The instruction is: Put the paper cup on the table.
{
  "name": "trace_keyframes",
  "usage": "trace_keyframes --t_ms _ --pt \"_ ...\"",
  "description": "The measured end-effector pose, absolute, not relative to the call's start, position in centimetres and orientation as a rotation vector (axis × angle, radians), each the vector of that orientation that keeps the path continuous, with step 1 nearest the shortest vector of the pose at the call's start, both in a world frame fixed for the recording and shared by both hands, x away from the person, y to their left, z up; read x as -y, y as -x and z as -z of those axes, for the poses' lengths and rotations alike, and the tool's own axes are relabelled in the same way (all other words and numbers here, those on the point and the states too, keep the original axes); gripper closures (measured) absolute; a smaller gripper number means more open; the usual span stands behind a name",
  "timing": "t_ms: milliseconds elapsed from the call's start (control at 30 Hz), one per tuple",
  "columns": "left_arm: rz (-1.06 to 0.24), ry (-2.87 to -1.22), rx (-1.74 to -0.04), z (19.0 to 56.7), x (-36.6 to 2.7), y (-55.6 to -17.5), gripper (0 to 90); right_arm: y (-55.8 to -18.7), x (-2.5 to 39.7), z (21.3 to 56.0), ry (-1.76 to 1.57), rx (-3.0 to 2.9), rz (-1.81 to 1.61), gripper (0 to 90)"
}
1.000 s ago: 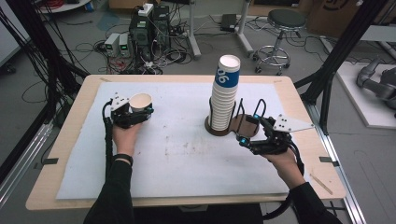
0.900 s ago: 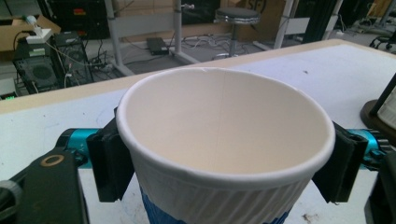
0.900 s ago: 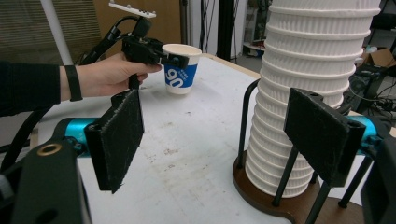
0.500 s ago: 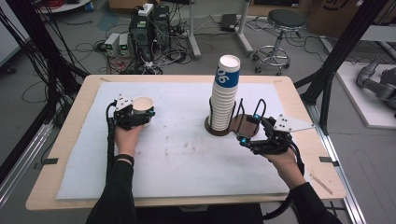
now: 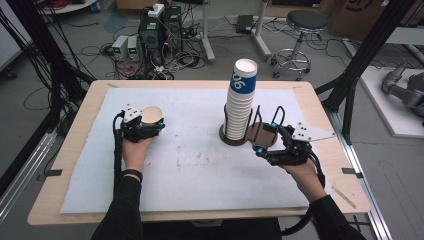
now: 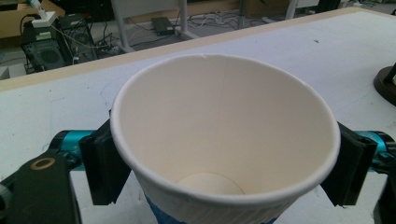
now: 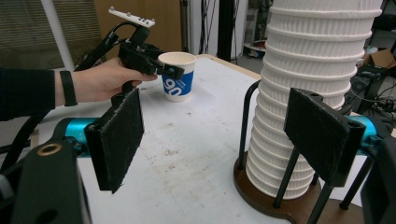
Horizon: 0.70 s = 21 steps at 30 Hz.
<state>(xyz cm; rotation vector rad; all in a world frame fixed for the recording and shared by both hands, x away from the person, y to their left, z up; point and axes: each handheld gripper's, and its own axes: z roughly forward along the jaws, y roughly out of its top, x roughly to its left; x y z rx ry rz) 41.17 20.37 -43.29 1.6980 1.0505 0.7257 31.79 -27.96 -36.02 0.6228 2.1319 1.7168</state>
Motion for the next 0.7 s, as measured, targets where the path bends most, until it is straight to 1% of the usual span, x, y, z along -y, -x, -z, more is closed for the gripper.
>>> trace_keyframes --t_ms 300,333,467,700 --pt "-0.724 -1.700 -1.056 43.31 -20.42 -40.97 16.6 -31.84 27.73 36.01 -0.612 -2.135 -1.716 20.5" --pt "-0.709 -1.696 -1.059 43.33 -20.38 -40.96 16.0 -31.84 27.72 36.00 -0.612 -2.134 -1.717 20.5" --pt "-0.705 -1.709 -1.068 43.32 -20.19 -40.94 9.5 -31.89 27.67 36.04 -0.612 -2.145 -1.717 20.5" --pt "-0.715 -1.727 -1.093 42.82 -20.09 -40.46 4.0 -31.98 27.87 36.03 -0.617 -2.143 -1.747 19.1"
